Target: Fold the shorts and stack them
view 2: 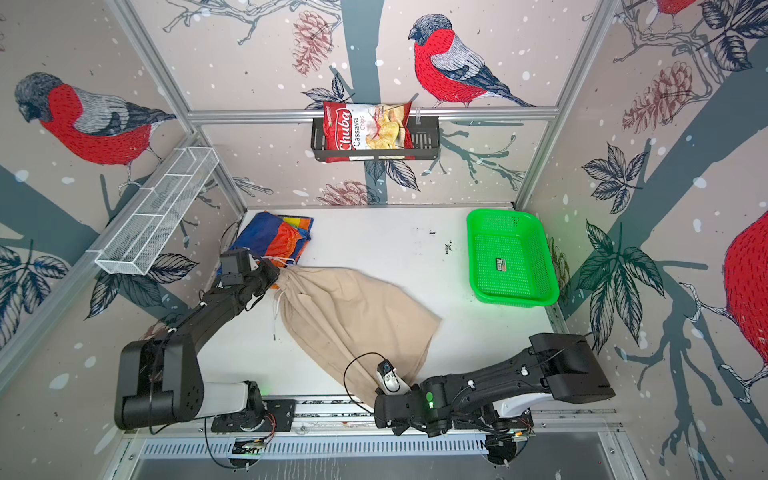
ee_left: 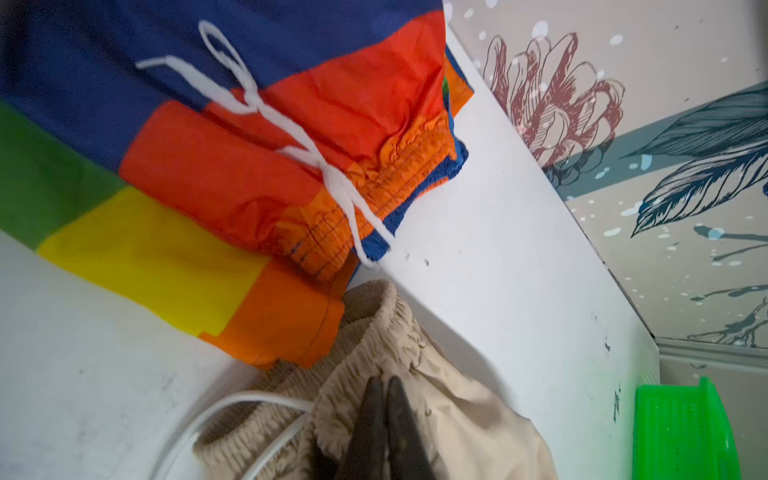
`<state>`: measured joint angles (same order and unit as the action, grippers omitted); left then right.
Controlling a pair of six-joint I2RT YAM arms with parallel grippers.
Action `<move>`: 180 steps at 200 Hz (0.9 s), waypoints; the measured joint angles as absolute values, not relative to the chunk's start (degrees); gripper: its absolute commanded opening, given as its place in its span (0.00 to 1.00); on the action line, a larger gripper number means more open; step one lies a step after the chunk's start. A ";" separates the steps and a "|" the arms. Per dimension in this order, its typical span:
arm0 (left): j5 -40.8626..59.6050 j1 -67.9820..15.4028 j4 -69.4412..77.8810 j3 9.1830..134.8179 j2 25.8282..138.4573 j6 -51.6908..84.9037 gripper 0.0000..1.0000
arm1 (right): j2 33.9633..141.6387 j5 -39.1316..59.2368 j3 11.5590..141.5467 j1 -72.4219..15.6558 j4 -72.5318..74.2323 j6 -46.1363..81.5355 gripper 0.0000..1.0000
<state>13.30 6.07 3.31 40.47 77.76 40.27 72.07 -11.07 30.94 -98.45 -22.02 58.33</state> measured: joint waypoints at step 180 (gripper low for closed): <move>19.31 6.17 11.44 29.95 77.91 42.85 0.00 | 73.52 3.18 28.71 -41.08 -11.79 47.40 0.05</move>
